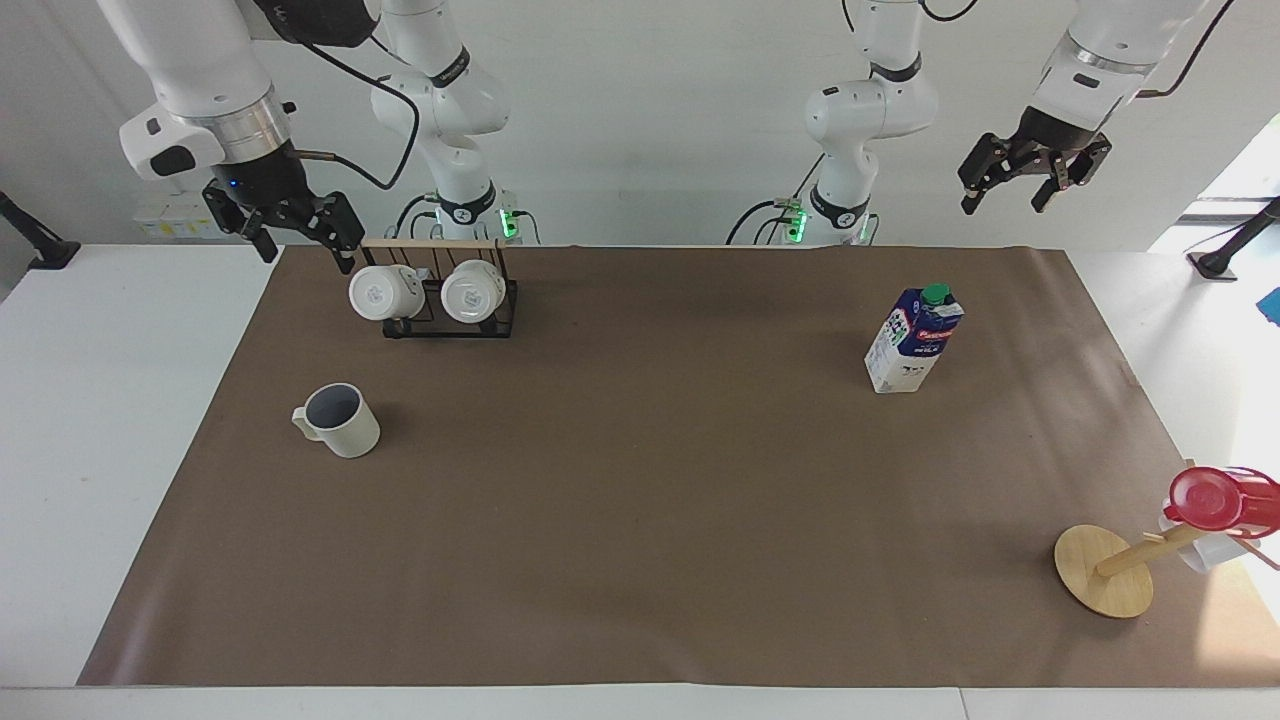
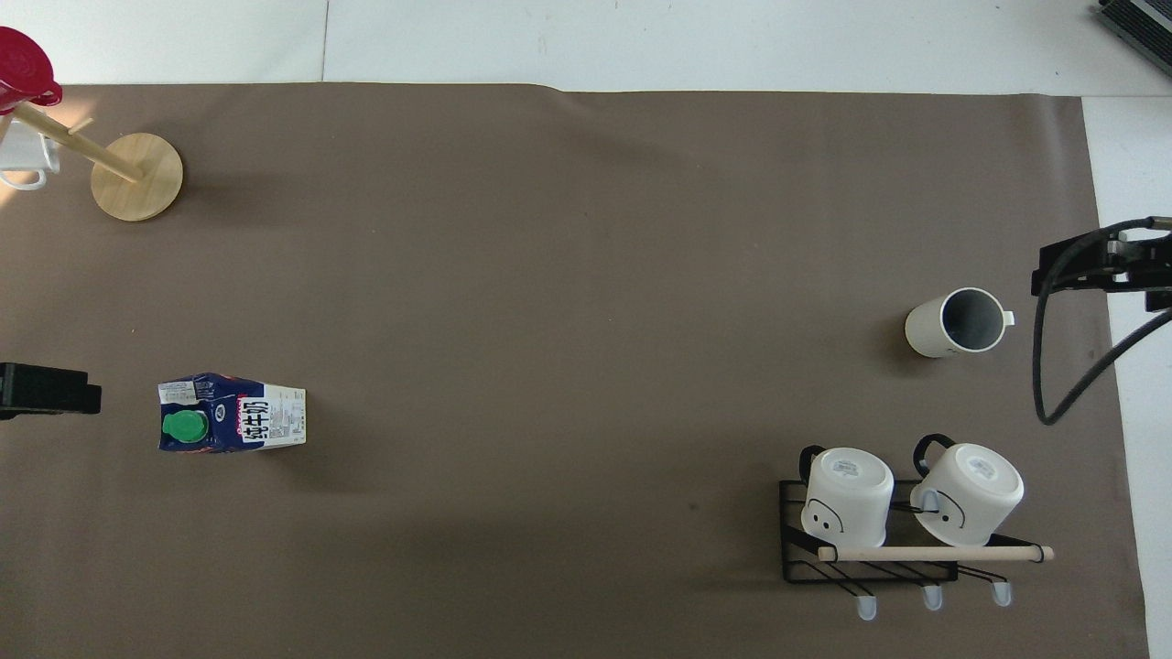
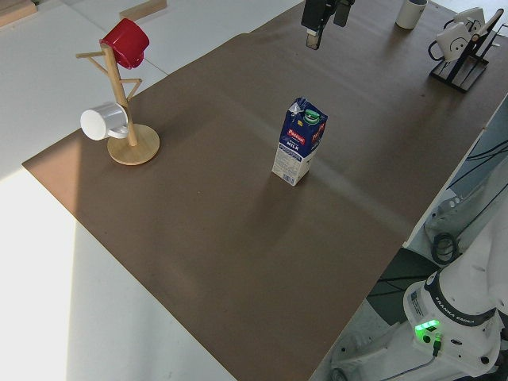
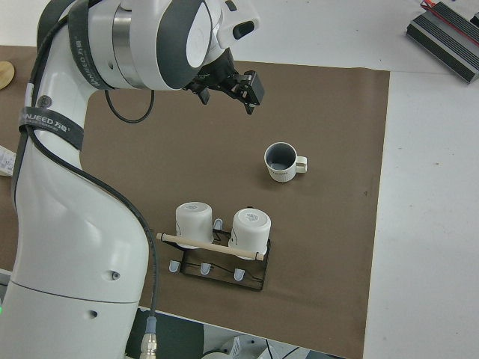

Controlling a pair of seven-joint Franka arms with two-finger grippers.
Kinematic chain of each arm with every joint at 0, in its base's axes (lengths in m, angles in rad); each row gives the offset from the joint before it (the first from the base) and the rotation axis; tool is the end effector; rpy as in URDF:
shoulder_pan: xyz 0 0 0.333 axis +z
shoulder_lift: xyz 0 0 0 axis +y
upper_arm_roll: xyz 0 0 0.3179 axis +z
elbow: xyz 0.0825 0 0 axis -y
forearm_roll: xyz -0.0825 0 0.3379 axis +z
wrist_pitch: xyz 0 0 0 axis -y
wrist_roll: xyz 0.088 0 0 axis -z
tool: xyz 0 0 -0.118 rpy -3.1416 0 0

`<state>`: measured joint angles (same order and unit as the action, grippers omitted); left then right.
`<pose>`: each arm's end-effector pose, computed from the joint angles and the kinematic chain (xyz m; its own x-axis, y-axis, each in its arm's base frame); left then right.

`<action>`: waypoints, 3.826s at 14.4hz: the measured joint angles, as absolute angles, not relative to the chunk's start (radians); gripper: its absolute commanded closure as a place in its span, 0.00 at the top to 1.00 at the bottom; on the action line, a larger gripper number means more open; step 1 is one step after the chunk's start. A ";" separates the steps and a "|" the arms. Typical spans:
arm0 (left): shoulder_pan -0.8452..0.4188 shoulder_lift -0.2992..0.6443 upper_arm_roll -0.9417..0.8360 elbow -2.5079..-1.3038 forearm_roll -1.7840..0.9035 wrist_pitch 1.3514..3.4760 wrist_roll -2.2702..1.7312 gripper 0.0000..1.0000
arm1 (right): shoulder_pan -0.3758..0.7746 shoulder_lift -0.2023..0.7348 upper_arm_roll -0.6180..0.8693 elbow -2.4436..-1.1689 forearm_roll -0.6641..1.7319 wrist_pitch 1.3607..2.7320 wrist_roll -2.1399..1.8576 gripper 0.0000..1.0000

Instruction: Place cup and milk on table

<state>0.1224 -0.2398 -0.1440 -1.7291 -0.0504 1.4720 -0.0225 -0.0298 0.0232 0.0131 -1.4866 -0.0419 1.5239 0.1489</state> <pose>0.4210 -0.0246 0.6504 0.9998 0.0007 -0.0201 0.0010 -0.9999 0.0157 0.5116 -0.0137 0.6352 0.9858 -0.1667 0.0201 -0.1673 -0.9851 0.0390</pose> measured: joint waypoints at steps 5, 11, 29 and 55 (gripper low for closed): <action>0.122 -0.240 -0.144 -1.729 -0.050 1.472 -0.022 1.00 | -0.033 0.027 0.012 -1.546 -0.042 1.606 0.127 1.00; 0.122 -0.240 -0.145 -1.729 -0.050 1.472 -0.022 1.00 | -0.060 0.043 0.009 -1.695 -0.042 1.747 0.037 1.00; 0.122 -0.247 -0.157 -1.923 -0.050 1.656 -0.022 1.00 | -0.098 0.144 0.007 -1.962 -0.042 2.111 -0.059 1.00; 0.103 -0.300 -0.173 -2.272 -0.050 1.976 -0.019 1.00 | -0.082 0.206 0.021 -1.992 -0.042 2.217 -0.072 0.00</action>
<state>0.1028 -0.3003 -0.1732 -2.2722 -0.0504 1.9756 -0.0192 -0.0816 0.2064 0.0212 -1.9923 -0.0419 2.2168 -0.0716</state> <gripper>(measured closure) 0.000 0.956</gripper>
